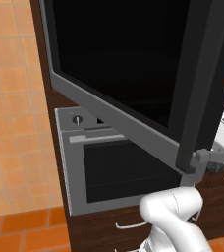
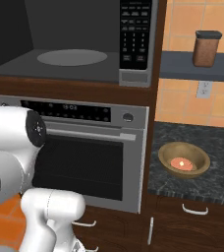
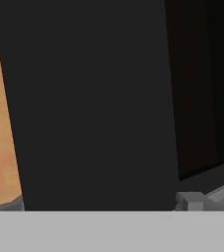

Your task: Open the microwave, place the bowl with waffle inside the microwave, then close the microwave door and turn it on.

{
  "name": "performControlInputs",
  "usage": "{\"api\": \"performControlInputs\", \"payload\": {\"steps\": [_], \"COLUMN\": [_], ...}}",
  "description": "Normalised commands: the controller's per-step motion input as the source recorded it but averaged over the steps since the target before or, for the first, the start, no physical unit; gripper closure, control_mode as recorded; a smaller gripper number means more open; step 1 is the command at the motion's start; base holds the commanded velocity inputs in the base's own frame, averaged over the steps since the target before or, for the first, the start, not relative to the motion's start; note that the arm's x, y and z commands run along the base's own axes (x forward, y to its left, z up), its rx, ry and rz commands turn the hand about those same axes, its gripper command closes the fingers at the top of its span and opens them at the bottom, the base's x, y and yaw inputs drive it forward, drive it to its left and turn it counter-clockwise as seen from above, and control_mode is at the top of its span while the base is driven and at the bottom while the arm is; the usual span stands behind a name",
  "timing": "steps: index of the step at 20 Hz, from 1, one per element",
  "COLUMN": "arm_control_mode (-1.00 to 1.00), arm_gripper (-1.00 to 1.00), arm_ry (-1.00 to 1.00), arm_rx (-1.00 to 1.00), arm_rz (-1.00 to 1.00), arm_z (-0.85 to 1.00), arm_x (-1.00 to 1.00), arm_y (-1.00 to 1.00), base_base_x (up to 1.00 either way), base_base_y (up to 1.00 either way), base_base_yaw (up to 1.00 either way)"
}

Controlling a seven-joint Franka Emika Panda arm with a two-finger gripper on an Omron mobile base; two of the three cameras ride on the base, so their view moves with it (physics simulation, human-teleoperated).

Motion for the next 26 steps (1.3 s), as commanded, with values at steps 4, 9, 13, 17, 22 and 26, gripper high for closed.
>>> {"api": "performControlInputs", "payload": {"steps": [4,9,13,17,22,26], "arm_control_mode": [-1.00,-1.00,-1.00,-1.00,-1.00,-1.00], "arm_gripper": [-1.00,-1.00,-1.00,-1.00,-1.00,-1.00], "arm_ry": [0.00,0.00,0.00,0.00,0.00,0.00], "arm_rx": [0.00,0.00,0.02,0.09,0.02,0.00], "arm_rz": [-0.01,-0.18,-0.02,0.36,0.32,0.17], "arm_z": [0.04,0.02,0.09,0.00,0.00,-0.10], "arm_x": [-0.66,-0.55,0.07,0.49,0.40,0.24], "arm_y": [0.00,-0.18,-0.04,-0.07,0.03,0.47], "base_base_x": [0.00,0.00,0.00,0.00,0.00,0.00], "base_base_y": [0.00,0.00,0.00,0.00,0.00,0.00], "base_base_yaw": [0.00,0.00,0.00,0.00,0.00,0.00]}}
